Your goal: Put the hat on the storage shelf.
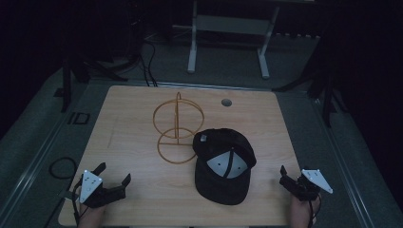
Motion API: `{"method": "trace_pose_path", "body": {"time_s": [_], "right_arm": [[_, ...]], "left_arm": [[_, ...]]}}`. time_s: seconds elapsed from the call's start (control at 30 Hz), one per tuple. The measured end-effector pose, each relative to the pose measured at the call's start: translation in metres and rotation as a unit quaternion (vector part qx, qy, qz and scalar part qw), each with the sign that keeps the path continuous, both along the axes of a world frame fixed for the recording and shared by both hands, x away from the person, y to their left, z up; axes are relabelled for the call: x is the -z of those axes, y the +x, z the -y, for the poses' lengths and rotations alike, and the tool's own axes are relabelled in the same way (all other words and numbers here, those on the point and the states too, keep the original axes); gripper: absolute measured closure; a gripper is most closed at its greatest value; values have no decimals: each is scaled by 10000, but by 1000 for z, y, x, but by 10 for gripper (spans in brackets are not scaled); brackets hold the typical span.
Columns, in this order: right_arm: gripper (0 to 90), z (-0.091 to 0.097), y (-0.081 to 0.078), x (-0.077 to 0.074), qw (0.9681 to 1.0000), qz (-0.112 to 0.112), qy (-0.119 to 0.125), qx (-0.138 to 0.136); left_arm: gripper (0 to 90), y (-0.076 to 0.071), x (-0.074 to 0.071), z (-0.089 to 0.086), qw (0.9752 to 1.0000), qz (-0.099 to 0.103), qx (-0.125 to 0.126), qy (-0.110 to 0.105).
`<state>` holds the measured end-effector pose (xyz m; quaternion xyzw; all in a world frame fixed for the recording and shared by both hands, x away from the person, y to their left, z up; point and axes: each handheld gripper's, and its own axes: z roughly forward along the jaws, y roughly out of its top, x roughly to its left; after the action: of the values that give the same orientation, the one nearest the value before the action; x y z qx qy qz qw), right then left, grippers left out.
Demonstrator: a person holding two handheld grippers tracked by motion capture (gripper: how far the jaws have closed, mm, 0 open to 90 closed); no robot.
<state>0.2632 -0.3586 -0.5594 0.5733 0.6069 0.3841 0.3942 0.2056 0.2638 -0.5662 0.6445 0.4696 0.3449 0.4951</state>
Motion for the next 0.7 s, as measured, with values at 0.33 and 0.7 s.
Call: {"method": "trace_pose_path", "body": {"time_s": [0.33,0.7], "right_arm": [[128,-9,0,-9,9989,-169,194,-385],[127,-21,-5,-58,9959,-54,259,-869]], "left_arm": [[9,0,0,1,9999,-5,51,-118],[10,1,0,3,9995,-197,136,-187]]}}
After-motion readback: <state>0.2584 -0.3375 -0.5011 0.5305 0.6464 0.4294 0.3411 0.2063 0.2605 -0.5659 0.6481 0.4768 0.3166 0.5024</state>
